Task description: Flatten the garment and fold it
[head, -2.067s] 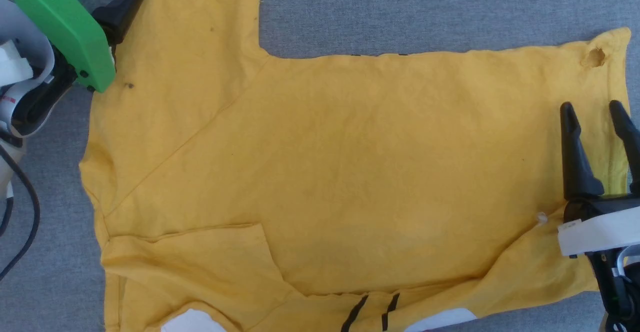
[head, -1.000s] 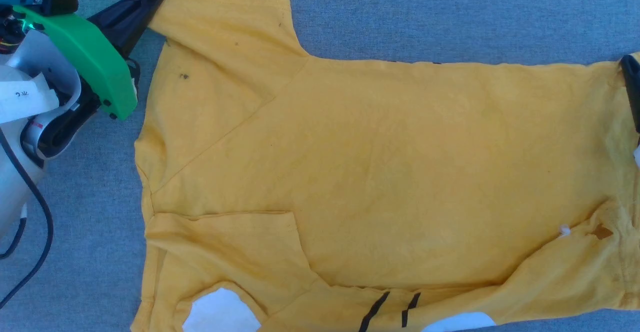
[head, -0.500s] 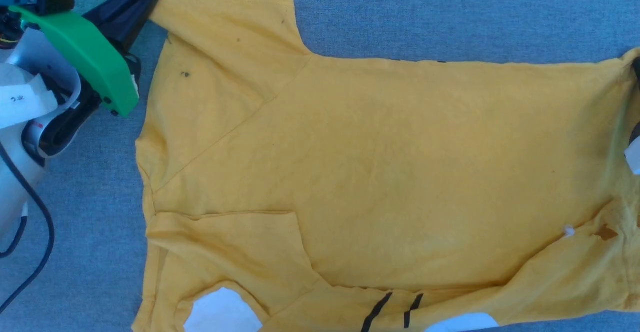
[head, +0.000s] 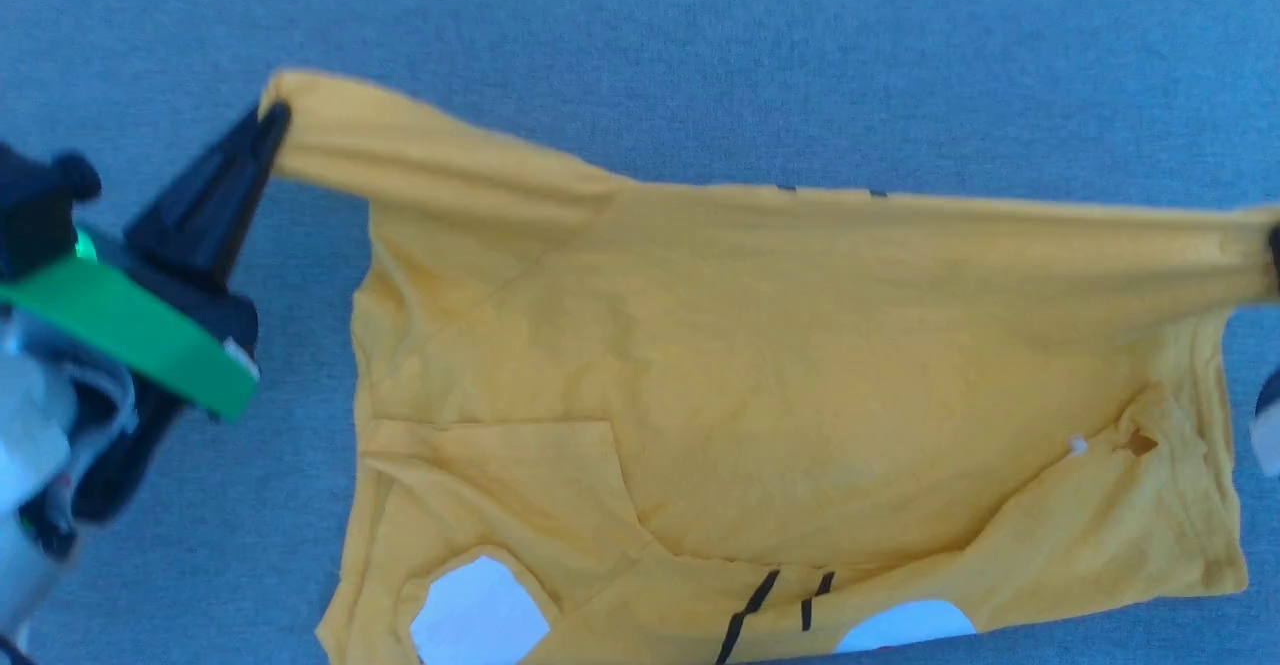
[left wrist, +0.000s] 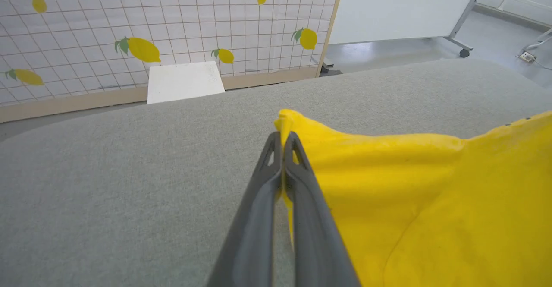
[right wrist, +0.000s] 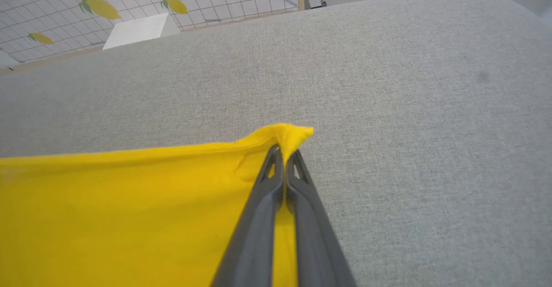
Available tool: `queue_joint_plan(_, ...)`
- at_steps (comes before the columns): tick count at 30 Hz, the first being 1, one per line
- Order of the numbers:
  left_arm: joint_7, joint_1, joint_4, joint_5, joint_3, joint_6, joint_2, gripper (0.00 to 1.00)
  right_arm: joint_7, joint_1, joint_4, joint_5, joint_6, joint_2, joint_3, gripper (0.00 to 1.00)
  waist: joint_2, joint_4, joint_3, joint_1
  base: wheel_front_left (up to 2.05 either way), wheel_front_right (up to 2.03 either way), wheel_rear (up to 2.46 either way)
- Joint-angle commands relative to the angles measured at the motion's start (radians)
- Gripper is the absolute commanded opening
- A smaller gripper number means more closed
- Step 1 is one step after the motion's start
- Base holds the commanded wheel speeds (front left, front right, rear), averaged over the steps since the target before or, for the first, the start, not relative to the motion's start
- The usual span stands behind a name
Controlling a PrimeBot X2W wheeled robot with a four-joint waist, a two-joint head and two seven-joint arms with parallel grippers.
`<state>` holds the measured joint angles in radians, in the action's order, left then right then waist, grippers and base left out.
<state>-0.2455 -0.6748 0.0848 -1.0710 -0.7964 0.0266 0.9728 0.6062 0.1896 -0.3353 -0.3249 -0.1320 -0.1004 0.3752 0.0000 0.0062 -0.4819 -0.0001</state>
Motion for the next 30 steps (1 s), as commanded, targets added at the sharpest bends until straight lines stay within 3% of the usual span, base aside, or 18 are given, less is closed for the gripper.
queue_joint_plan(1,-0.009,0.053,0.027,-0.016,0.013,0.019,0.015,0.00,-0.014,-0.034,-0.004,-0.014,0.001,0.008,0.012,0.00,0.0000,0.025,0.085,0.0001,0.00,0.00,0.00)
queue_joint_plan(5,-0.015,0.206,0.112,-0.027,0.044,0.070,0.016,0.00,-0.035,-0.125,0.004,-0.046,0.001,0.027,0.043,0.00,0.0000,0.041,0.131,0.0001,0.00,0.00,0.00)
queue_joint_plan(10,-0.016,0.384,0.161,-0.006,0.078,0.109,-0.024,0.00,-0.060,-0.224,0.033,-0.075,0.001,0.040,0.058,0.00,0.0000,0.053,0.173,0.0001,0.00,0.00,0.00)
queue_joint_plan(15,-0.016,0.520,0.134,-0.004,0.091,0.108,-0.079,0.00,-0.066,-0.298,0.085,-0.076,0.001,0.045,0.021,0.00,0.0000,0.050,0.211,0.0001,0.00,0.00,0.00)
queue_joint_plan(21,0.005,0.575,0.051,0.001,0.030,0.086,-0.131,0.00,-0.061,-0.336,0.175,-0.027,0.001,0.040,-0.044,0.00,0.0000,0.042,0.242,0.0001,0.00,0.00,0.00)
queue_joint_plan(23,0.029,0.564,0.019,0.006,0.008,0.076,-0.149,0.00,-0.065,-0.329,0.210,-0.008,0.001,0.033,-0.064,0.31,0.0000,0.040,0.246,0.0001,0.00,0.00,0.00)
queue_joint_plan(24,0.040,0.556,0.002,0.003,-0.001,0.070,-0.162,0.38,-0.071,-0.321,0.228,-0.004,0.001,0.033,-0.070,0.75,0.0000,0.039,0.247,0.0001,0.00,0.00,0.00)
queue_joint_plan(25,0.048,0.548,-0.011,0.006,-0.007,0.066,-0.171,0.90,-0.079,-0.313,0.242,-0.002,0.001,0.033,-0.072,1.00,0.0000,0.038,0.248,0.0001,0.00,0.00,0.00)
queue_joint_plan(26,0.053,0.536,-0.028,0.013,-0.013,0.063,-0.181,1.00,-0.087,-0.303,0.259,0.000,0.001,0.034,-0.073,1.00,0.0000,0.038,0.249,0.0001,0.00,0.00,0.00)
queue_joint_plan(30,0.045,0.511,-0.062,0.015,-0.012,0.058,-0.219,1.00,-0.097,-0.288,0.285,0.001,0.001,0.034,-0.081,1.00,0.0000,0.037,0.253,0.0001,0.00,0.00,0.00)
